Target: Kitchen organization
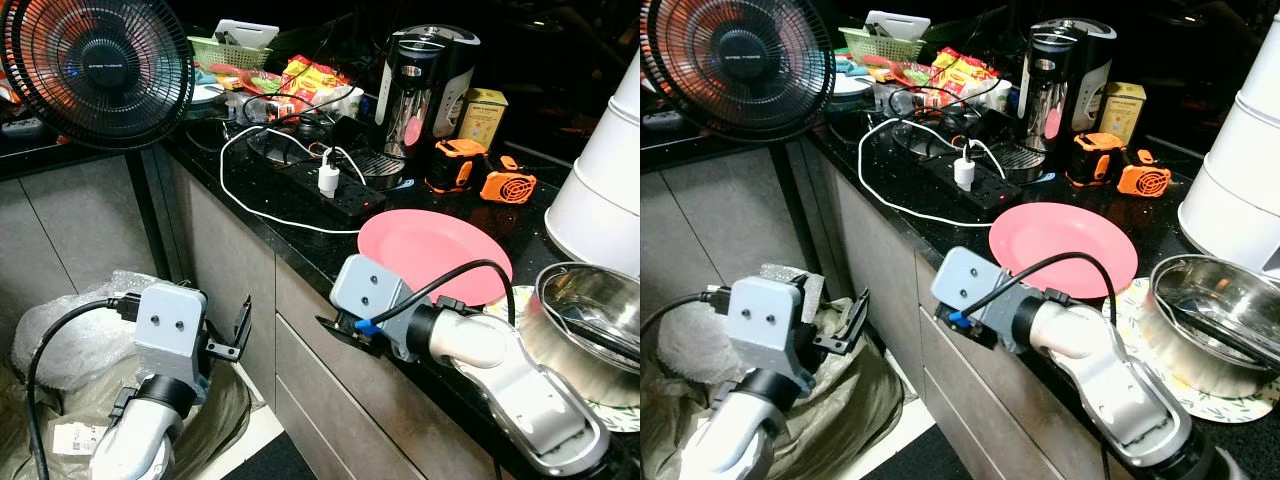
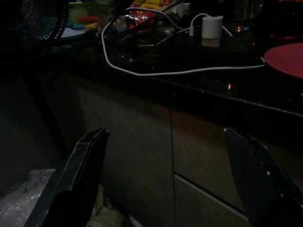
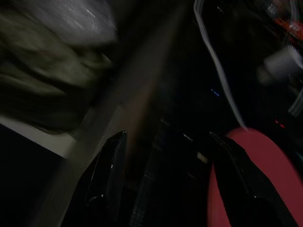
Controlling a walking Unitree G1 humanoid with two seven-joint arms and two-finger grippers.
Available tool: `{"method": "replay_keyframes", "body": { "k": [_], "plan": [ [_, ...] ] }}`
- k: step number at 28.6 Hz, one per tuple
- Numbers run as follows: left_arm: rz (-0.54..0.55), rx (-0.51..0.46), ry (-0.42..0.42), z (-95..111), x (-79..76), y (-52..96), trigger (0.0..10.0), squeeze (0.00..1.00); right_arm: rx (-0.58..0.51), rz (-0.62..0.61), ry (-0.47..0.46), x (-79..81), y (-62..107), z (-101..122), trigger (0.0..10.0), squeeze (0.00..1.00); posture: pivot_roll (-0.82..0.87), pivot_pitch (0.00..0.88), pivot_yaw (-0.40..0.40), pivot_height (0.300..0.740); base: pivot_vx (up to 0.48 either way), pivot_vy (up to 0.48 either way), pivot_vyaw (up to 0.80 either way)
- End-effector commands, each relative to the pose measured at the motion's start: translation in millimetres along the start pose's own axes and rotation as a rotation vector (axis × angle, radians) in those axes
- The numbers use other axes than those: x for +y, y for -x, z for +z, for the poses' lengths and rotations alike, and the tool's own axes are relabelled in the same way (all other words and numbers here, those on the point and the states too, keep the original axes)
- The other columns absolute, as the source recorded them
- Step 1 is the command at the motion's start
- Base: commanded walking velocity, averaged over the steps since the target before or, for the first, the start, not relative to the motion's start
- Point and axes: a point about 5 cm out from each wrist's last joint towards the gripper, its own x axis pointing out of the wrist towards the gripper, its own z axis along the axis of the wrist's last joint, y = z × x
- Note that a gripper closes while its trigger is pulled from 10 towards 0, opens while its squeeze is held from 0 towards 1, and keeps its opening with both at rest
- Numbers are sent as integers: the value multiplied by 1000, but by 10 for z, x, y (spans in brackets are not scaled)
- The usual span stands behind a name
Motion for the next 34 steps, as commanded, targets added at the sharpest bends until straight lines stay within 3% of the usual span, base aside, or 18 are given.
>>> {"method": "replay_keyframes", "body": {
  "k": [1, 9, 17, 20, 21, 29, 34],
  "plan": [
    [-3, -1, -11, 21, 0, 2, 10000, 0, 60, -42, 16, -58, 3, -59, 10000, 0, 73, 0, -45, 740, 0, 0, 0],
    [-1, 0, -8, 25, -1, -2, 10000, 0, 269, -169, -67, -258, 74, -277, 10000, 0, 68, 0, -44, 740, 0, 0, 0],
    [-3, 2, -8, 22, -1, -5, 10000, 0, 396, -160, 51, -279, 168, -383, 10000, 0, 63, 0, -43, 740, 0, 0, 0],
    [-2, 2, -7, 21, -1, -5, 10000, 0, 401, -155, 57, -269, 169, -391, 10000, 0, 63, 0, -43, 740, 0, 0, 0],
    [-2, 2, -7, 21, -2, -7, 10000, 0, 406, -143, 62, -250, 172, -398, 0, 0, 62, 0, -43, 740, 0, 0, 0],
    [-4, 3, -3, 18, -13, -12, 10000, 0, 406, -104, 64, -178, 169, -406, 0, 0, 59, 0, -44, 740, 0, 0, 0],
    [-6, 5, 1, 13, -14, -11, 10000, 0, 337, -74, -5, -106, 108, -333, 0, 0, 59, 0, -44, 740, 0, 0, 0]
  ]
}}
